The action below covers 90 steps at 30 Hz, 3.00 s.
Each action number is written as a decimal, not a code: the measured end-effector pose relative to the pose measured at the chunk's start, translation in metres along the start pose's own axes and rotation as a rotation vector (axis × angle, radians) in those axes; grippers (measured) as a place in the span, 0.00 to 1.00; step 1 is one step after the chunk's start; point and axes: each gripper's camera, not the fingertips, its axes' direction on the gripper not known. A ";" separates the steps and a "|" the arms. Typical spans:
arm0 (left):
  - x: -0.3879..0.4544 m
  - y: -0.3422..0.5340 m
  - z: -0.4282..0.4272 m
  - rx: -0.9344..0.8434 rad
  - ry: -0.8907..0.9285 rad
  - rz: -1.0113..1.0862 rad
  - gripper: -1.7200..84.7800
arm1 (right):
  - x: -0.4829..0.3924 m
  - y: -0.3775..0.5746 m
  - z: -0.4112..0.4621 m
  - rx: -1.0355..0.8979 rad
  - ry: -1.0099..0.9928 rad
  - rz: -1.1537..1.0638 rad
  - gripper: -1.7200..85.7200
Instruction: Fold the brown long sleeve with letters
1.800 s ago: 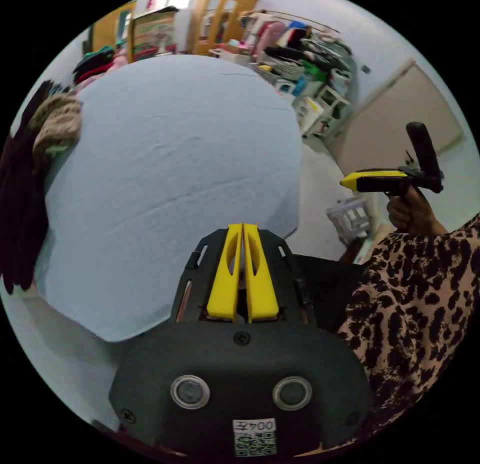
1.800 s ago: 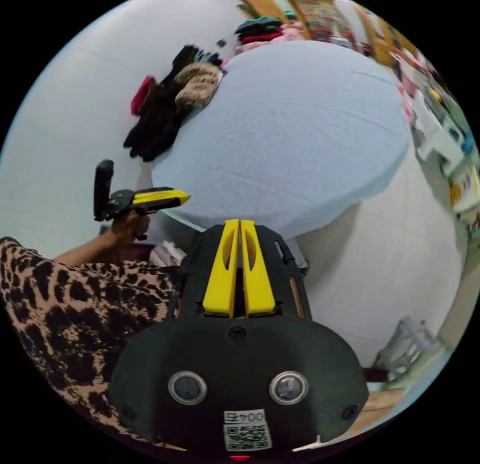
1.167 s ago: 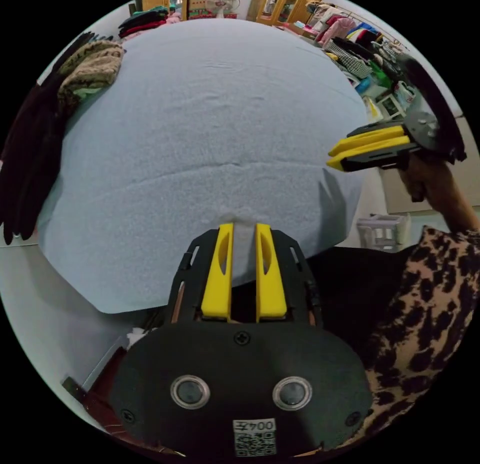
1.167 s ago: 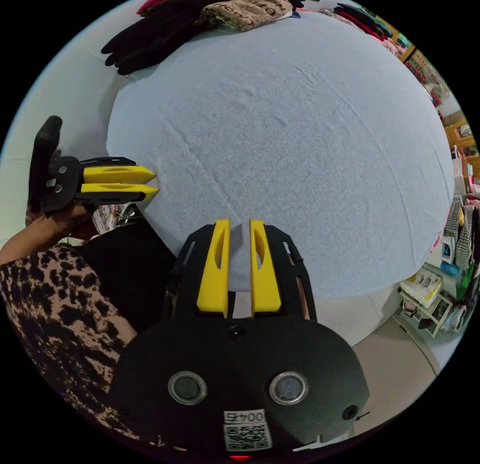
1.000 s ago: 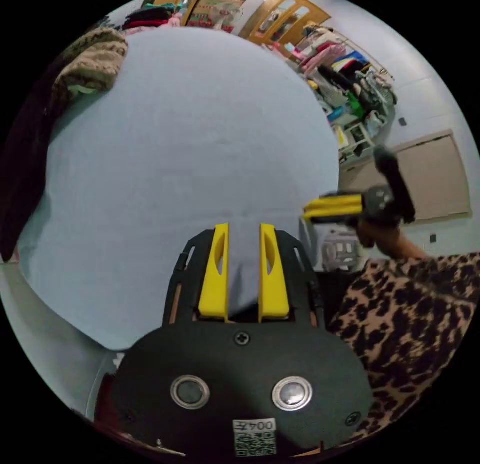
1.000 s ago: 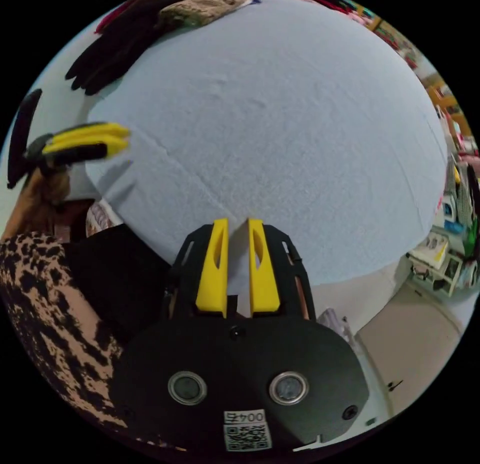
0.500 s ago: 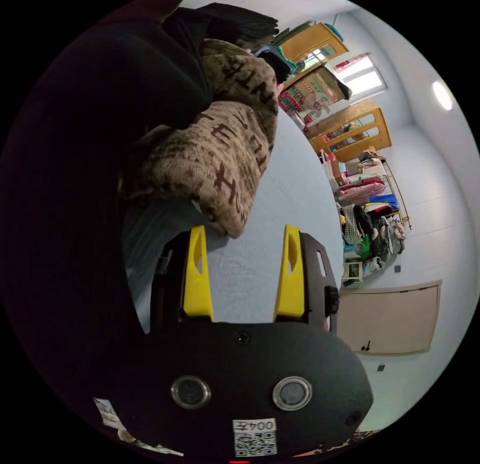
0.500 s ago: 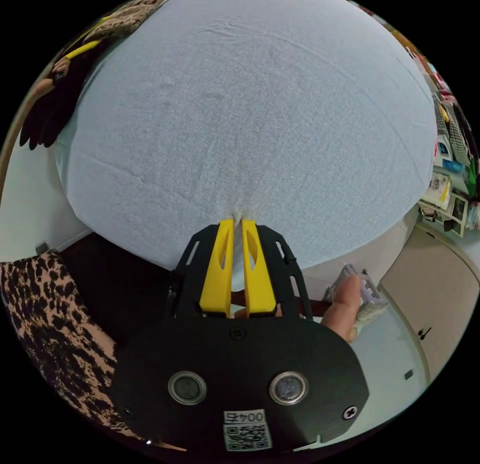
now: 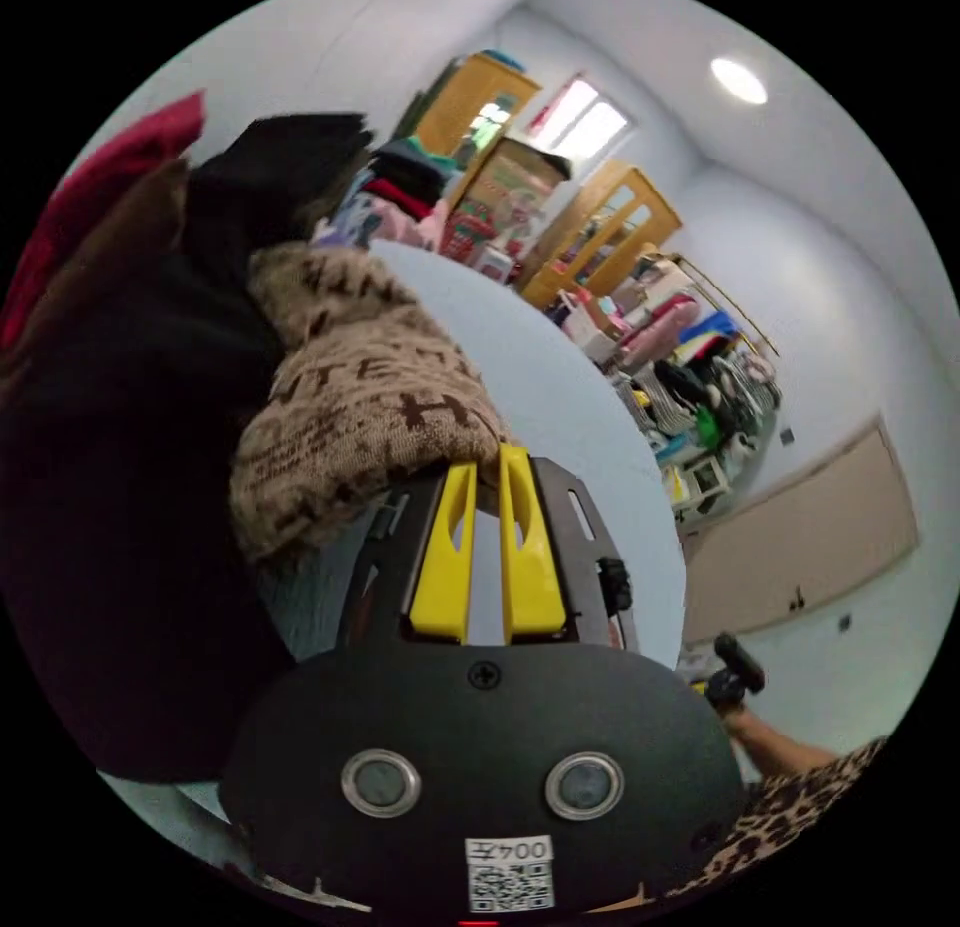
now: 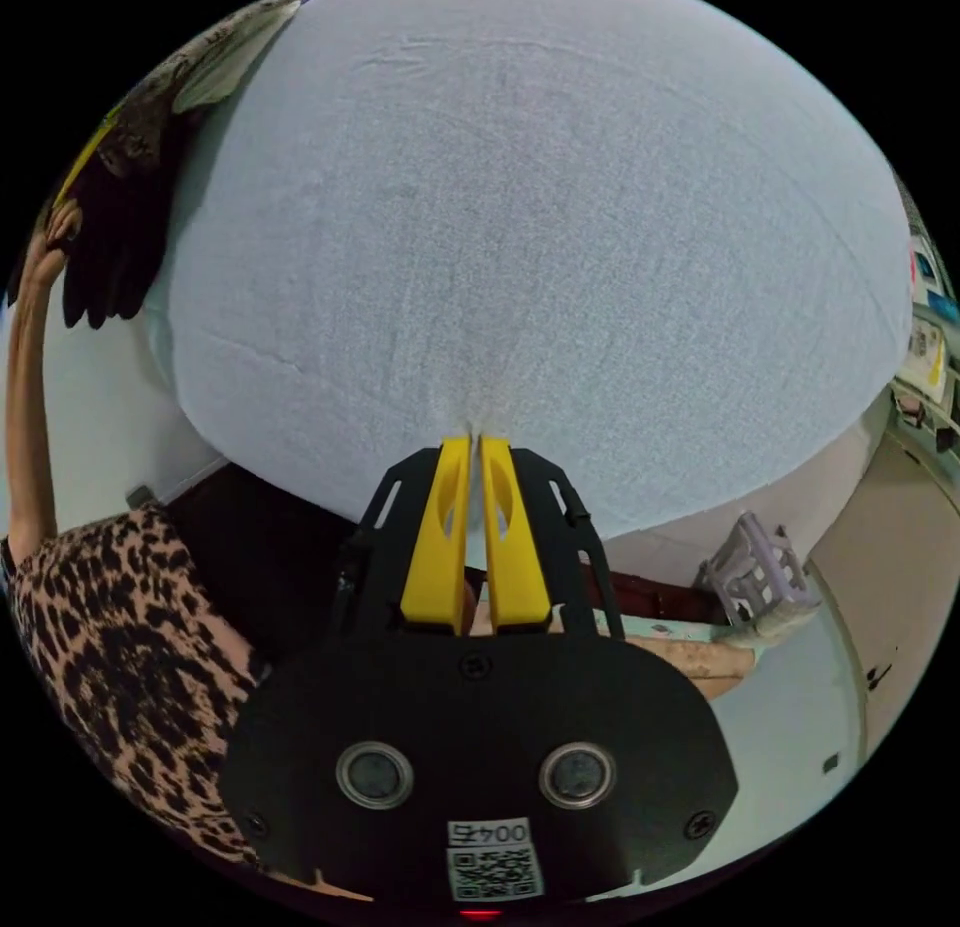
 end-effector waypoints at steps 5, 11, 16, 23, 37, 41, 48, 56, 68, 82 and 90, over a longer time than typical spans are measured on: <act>0.124 0.078 -0.017 -0.164 0.104 0.293 0.07 | -0.021 0.007 -0.019 0.020 0.144 -0.140 0.01; 0.152 0.206 0.002 -0.353 0.017 0.280 0.06 | -0.027 0.012 -0.035 0.017 0.203 -0.272 0.01; 0.115 0.207 -0.039 -0.287 -0.060 0.106 0.12 | -0.026 0.012 -0.046 -0.007 0.204 -0.328 0.01; 0.045 0.199 -0.050 -0.195 -0.050 -0.329 0.23 | -0.007 0.018 -0.057 -0.018 0.098 -0.245 0.01; 0.267 0.146 -0.066 0.035 0.138 0.325 0.08 | 0.002 0.069 -0.047 0.097 0.190 -0.275 0.02; 0.299 0.146 -0.008 -0.128 0.274 0.325 0.10 | 0.024 0.094 -0.039 0.190 0.111 -0.216 0.02; 0.237 0.158 -0.008 -0.193 -0.020 0.238 0.11 | 0.044 0.128 -0.022 0.271 0.096 -0.161 0.02; 0.154 0.105 0.023 -0.276 -0.193 0.094 0.14 | 0.075 0.158 -0.001 0.266 0.072 -0.110 0.04; 0.121 0.023 0.083 -0.359 -0.216 0.060 0.16 | 0.112 0.134 -0.097 0.568 -0.353 -0.300 0.10; 0.122 0.018 0.081 -0.349 -0.071 -0.017 0.09 | 0.146 -0.002 -0.070 0.430 -0.276 -0.206 0.09; 0.193 0.048 -0.043 -0.073 -0.114 0.104 0.05 | 0.167 0.140 -0.098 0.724 -0.119 -0.315 0.04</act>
